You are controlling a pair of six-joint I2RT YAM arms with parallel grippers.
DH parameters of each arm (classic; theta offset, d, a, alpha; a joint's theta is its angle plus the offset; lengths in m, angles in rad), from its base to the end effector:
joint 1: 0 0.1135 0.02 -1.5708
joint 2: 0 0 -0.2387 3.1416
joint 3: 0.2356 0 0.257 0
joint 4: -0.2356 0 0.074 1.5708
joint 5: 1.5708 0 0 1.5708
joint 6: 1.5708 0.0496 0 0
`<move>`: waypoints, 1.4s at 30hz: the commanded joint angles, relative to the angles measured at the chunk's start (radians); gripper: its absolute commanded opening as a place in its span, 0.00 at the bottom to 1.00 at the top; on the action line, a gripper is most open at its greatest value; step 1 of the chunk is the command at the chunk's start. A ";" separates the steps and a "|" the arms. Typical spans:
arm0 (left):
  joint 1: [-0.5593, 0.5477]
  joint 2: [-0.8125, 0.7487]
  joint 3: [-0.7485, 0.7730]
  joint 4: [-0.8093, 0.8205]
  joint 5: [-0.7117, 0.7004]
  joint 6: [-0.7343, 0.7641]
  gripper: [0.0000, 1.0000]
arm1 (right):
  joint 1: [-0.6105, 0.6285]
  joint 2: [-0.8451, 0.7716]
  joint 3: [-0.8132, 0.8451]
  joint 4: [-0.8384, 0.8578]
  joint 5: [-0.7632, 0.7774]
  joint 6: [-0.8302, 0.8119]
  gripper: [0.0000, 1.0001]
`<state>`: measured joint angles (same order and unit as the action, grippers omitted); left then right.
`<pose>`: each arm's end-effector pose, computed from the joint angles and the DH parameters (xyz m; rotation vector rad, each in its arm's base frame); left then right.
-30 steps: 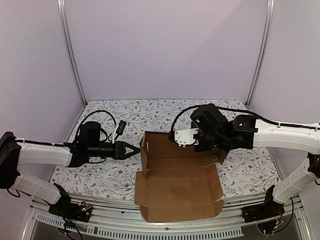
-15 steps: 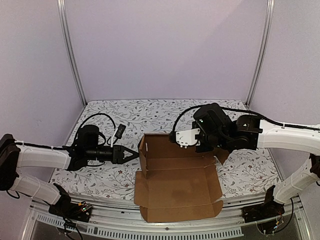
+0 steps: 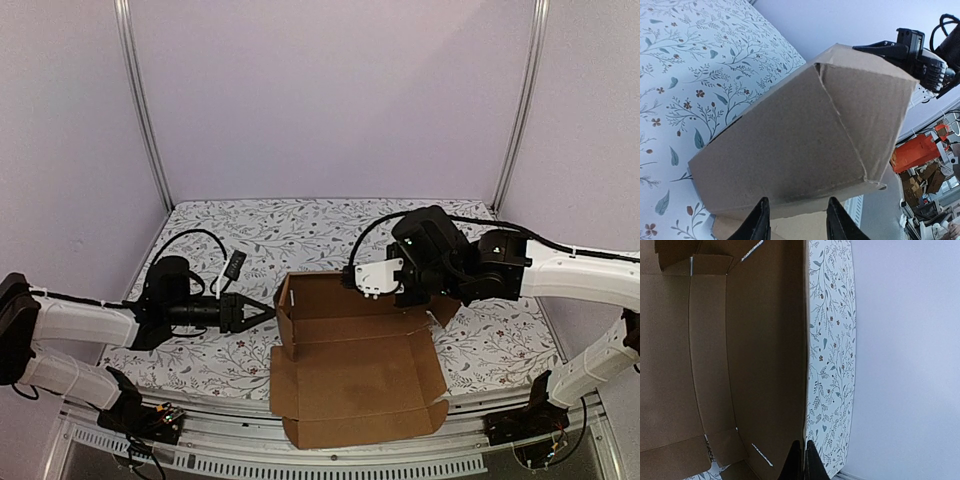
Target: Fold the paper box
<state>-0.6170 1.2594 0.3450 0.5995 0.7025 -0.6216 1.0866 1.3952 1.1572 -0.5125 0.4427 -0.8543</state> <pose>0.1880 -0.1727 0.1447 0.5353 2.0308 -1.4609 0.1688 0.2753 0.2669 -1.7346 1.4548 -0.3901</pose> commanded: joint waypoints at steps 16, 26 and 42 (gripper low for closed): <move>0.040 -0.069 -0.031 0.014 -0.039 0.008 0.29 | 0.017 0.008 -0.042 -0.016 0.028 -0.013 0.00; 0.049 -0.018 -0.026 0.052 -0.004 -0.005 0.28 | 0.067 0.008 -0.118 0.086 0.085 -0.028 0.00; 0.031 0.080 -0.023 0.055 0.023 0.045 0.42 | 0.125 0.087 -0.184 0.169 0.252 0.006 0.00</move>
<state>-0.5781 1.3487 0.3267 0.6609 0.7261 -0.6132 1.1984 1.4380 1.0080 -0.2573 0.7040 -0.8913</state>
